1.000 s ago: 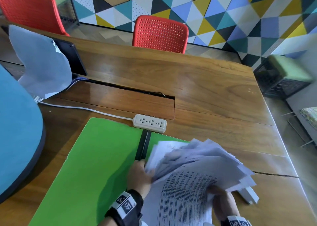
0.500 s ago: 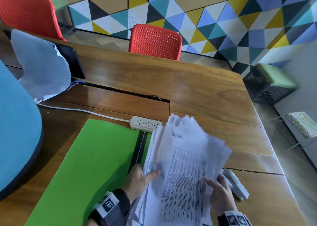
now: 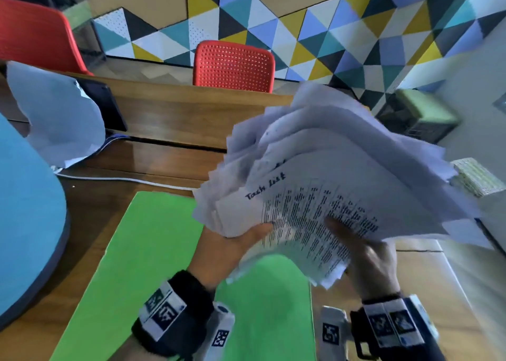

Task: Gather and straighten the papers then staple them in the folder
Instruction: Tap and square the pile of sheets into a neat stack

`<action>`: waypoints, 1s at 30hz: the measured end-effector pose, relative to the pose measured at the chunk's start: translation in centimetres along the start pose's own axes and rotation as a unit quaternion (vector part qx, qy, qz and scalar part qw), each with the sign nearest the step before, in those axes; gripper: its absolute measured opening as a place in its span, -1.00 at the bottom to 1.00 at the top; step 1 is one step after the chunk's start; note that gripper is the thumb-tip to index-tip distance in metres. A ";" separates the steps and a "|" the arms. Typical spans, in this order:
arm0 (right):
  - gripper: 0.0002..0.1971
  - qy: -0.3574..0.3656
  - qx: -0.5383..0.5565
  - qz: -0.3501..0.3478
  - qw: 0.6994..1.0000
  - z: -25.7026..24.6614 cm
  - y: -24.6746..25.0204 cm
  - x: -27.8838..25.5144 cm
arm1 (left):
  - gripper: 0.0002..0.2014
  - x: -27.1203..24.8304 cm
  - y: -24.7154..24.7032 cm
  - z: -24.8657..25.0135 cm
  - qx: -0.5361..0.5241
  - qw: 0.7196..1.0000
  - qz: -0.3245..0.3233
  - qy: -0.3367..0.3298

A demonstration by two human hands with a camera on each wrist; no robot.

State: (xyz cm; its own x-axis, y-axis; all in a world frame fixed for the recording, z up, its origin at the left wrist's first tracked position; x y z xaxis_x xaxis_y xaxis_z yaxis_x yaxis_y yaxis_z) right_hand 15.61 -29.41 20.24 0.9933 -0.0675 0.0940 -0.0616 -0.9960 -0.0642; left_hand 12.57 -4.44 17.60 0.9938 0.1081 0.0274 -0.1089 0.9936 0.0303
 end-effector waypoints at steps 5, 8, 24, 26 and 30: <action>-0.68 0.016 -0.001 0.003 1.000 0.8 1.0 -0.7 | -0.64 0.8 -0.2 0.0 -0.040 0.999 0.014 -0.005; -0.68 -0.029 -0.003 0.003 1.000 4.5 1.7 -2.0 | -0.61 0.7 -0.9 -1.5 -0.037 0.999 -0.004 0.005; -0.54 -0.150 0.077 0.058 0.984 13.9 4.1 -2.6 | -0.67 2.3 -3.2 -2.7 0.124 0.989 0.027 -0.072; -0.22 -0.202 0.130 0.097 0.966 16.5 5.3 -3.5 | -0.85 2.4 -3.0 -2.2 0.132 0.987 0.034 -0.087; -0.15 -0.266 0.243 0.125 0.924 18.4 5.0 -4.8 | -0.71 3.1 -0.2 -3.7 -0.098 0.991 0.089 0.020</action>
State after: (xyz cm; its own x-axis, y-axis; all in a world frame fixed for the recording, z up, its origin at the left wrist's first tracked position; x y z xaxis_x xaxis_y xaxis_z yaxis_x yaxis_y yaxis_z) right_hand 12.38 -32.98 1.17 0.8699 -0.1254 -0.4771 -0.3728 -0.8004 -0.4694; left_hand 15.80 -4.21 14.01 0.9597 0.2800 -0.0241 -0.2800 0.9456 -0.1655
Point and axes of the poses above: each hand's wrist, its own x-axis towards the middle knuckle, its own y-axis out of the back of the hand, z = x × y, the point moved 10 cm from there along x, towards the middle knuckle, and after that the axes turned 9 degrees about x, right-handed, at the moved point
